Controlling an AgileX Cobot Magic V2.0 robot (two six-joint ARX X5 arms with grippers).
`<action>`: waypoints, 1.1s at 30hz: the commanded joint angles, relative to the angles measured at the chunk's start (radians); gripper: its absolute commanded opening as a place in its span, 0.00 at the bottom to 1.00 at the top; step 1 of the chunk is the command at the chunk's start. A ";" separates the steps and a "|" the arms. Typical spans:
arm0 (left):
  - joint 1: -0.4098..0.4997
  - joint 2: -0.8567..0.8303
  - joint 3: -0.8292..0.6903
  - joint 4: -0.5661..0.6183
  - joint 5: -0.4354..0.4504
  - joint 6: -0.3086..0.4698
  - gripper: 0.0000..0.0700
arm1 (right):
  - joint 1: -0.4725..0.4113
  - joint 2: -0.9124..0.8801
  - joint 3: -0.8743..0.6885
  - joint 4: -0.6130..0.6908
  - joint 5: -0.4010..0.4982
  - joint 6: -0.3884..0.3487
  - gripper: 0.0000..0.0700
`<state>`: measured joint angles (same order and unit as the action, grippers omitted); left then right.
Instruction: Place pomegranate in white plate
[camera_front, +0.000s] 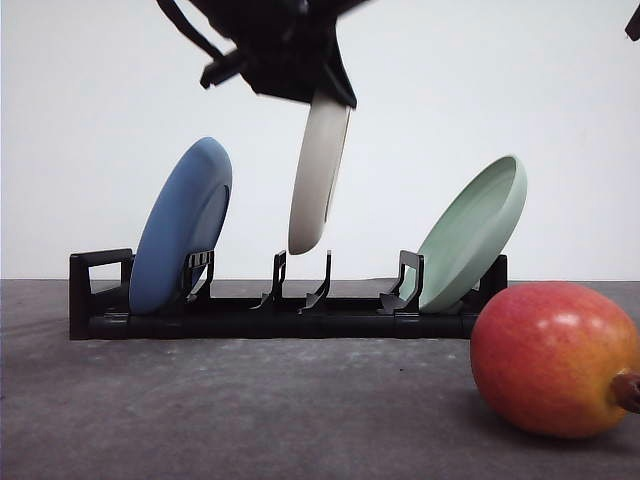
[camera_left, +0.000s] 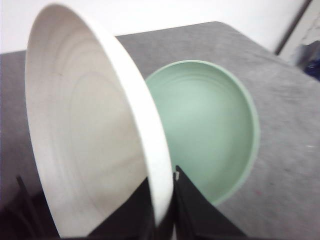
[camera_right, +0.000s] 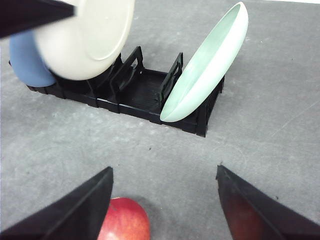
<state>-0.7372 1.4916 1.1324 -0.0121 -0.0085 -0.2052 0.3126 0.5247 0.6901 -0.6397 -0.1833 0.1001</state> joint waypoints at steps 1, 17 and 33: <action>-0.010 -0.028 0.023 -0.018 0.016 -0.034 0.00 | 0.004 0.003 0.013 0.010 0.001 -0.007 0.60; -0.153 -0.484 -0.324 0.007 -0.003 -0.033 0.01 | 0.004 0.003 0.013 0.010 0.001 -0.007 0.60; -0.422 -0.511 -0.359 -0.436 -0.233 0.502 0.00 | 0.004 0.003 0.013 0.010 0.001 -0.007 0.60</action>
<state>-1.1360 0.9579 0.7650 -0.4527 -0.1980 0.2048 0.3126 0.5251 0.6903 -0.6399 -0.1833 0.1001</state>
